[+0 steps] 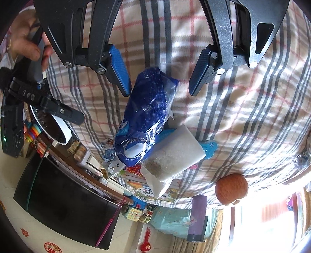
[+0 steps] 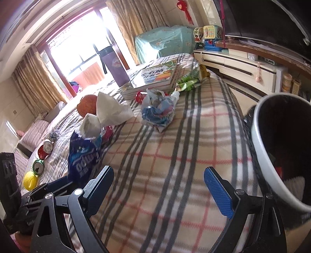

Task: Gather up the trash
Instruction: 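Grasp the blue plastic bag with the left tool while the right tool grasps the crumpled wrapper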

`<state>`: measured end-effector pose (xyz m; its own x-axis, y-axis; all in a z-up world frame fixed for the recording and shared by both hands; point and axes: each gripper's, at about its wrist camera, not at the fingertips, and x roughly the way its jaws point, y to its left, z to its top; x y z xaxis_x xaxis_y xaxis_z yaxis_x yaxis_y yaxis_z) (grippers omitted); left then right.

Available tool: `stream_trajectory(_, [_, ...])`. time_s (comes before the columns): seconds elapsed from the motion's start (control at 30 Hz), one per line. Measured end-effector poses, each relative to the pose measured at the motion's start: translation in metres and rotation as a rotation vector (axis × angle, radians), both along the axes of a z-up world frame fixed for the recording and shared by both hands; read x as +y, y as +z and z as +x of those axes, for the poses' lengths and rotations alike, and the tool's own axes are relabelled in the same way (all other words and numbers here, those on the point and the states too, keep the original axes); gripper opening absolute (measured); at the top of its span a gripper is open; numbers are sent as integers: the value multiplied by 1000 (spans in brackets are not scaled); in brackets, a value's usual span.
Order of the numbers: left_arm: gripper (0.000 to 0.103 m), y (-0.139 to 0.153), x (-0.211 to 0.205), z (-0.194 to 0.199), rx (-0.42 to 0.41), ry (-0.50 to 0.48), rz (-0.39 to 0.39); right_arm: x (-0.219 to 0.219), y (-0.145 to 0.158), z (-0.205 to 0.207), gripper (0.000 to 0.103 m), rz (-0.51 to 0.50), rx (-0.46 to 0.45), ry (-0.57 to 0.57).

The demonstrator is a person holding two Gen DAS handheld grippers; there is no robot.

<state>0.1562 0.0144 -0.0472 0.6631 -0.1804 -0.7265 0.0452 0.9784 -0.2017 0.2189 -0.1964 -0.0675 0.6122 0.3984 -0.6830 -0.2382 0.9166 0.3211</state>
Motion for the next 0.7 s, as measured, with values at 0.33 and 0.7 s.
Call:
stream_trajectory(0.33, [62, -11, -2, 26, 36, -10, -17, 16, -7, 51, 93, -22, 7, 19])
stream_trajectory(0.7, [28, -13, -8, 45, 37, -43, -58, 21, -11, 73, 40, -8, 11, 24])
